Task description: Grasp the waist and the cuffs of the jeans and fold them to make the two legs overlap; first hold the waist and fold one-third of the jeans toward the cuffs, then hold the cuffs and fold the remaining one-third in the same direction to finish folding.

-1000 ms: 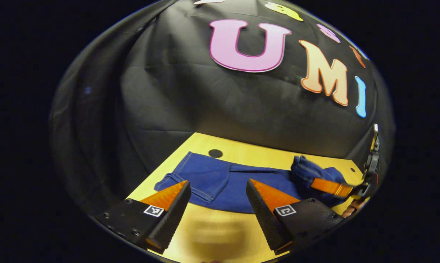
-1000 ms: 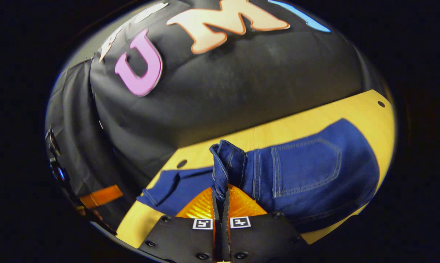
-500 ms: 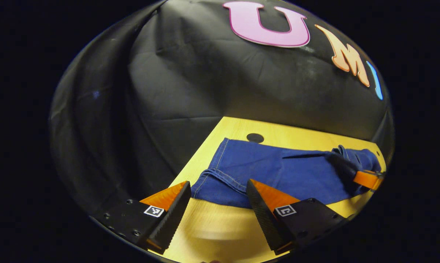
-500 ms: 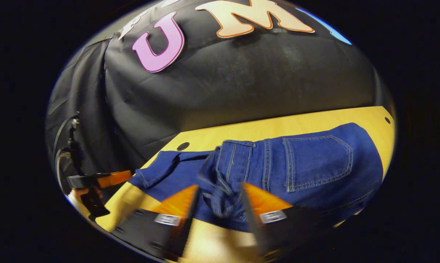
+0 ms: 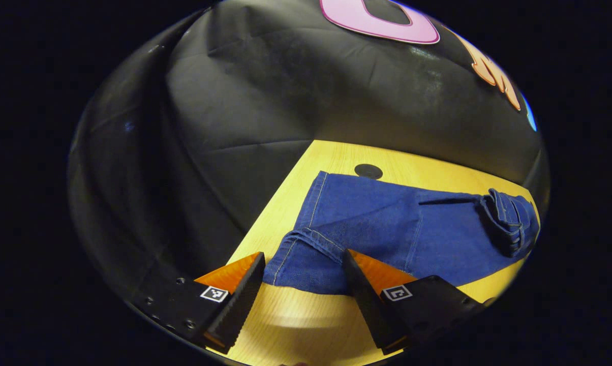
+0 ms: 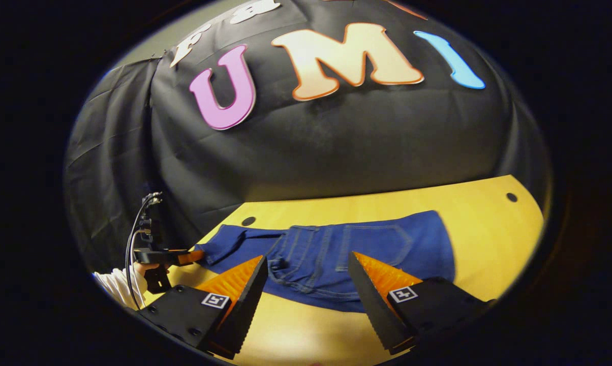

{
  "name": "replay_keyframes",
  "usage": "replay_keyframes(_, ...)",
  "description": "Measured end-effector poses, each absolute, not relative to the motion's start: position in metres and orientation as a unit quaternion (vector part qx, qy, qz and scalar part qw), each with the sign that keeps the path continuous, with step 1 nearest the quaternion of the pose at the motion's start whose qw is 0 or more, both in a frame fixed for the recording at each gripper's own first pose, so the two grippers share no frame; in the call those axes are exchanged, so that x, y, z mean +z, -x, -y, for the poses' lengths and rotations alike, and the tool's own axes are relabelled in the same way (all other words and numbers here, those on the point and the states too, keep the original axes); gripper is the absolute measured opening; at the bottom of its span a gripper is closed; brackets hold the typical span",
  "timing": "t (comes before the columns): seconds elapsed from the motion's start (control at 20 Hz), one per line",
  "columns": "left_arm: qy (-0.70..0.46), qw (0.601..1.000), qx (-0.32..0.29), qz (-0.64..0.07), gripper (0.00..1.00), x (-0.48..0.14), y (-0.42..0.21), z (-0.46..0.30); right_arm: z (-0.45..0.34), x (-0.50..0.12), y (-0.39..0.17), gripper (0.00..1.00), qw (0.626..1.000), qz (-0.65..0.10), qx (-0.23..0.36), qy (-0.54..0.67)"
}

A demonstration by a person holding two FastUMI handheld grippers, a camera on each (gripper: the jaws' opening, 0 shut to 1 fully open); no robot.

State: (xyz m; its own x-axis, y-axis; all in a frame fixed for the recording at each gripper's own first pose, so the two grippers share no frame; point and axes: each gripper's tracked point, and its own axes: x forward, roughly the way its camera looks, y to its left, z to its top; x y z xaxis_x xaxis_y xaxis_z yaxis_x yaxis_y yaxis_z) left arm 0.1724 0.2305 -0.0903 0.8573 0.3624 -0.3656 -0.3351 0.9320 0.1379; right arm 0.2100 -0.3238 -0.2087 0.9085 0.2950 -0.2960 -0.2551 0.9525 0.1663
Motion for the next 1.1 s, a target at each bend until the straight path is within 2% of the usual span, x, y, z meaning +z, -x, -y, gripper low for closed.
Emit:
replay_keyframes(0.15, -0.017, 0.965, 0.175, -0.193, 0.93, -0.089, -0.172, -0.228, 0.39, -0.187, -0.212, 0.97, 0.985, -0.149, 0.076, -0.05)
replay_keyframes(0.3, -0.017, 0.966, 0.17, -0.195, 0.92, -0.087, -0.17, -0.23, 0.434, -0.16, -0.2, 0.93, 0.985, -0.134, 0.036, -0.107)
replay_keyframes(0.4, -0.015, 0.967, 0.159, -0.197, 0.85, -0.077, -0.168, -0.226, 0.461, -0.143, -0.196, 0.93, 0.984, -0.117, 0.012, -0.136)
replay_keyframes(0.45, -0.015, 0.968, 0.15, -0.201, 0.77, -0.071, -0.167, -0.221, 0.473, -0.136, -0.194, 0.97, 0.985, -0.108, -0.001, -0.135)
replay_keyframes(0.5, -0.012, 0.969, 0.145, -0.2, 0.69, -0.075, -0.169, -0.215, 0.482, -0.133, -0.192, 0.97, 0.986, -0.1, -0.012, -0.13)
replay_keyframes(0.6, -0.021, 0.968, 0.141, -0.205, 0.37, -0.079, -0.172, -0.211, 0.493, -0.128, -0.186, 0.97, 0.987, -0.096, -0.022, -0.129)
replay_keyframes(0.65, -0.018, 0.969, 0.139, -0.203, 0.28, -0.078, -0.173, -0.209, 0.494, -0.127, -0.184, 0.93, 0.987, -0.099, -0.02, -0.129)
replay_keyframes(0.7, -0.018, 0.969, 0.138, -0.204, 0.21, -0.08, -0.174, -0.208, 0.493, -0.131, -0.181, 0.97, 0.987, -0.103, -0.019, -0.124)
replay_keyframes(0.75, -0.015, 0.97, 0.138, -0.2, 0.15, -0.078, -0.173, -0.209, 0.494, -0.134, -0.178, 0.98, 0.987, -0.108, -0.019, -0.115)
replay_keyframes(0.95, 0.006, 0.973, 0.142, -0.18, 0.01, -0.067, -0.172, -0.205, 0.49, -0.147, -0.174, 0.97, 0.988, -0.129, -0.015, -0.078)
replay_keyframes(1.1, 0.019, 0.98, 0.128, -0.153, 0.0, -0.044, -0.17, -0.188, 0.492, -0.149, -0.166, 0.98, 0.988, -0.137, -0.011, -0.077)
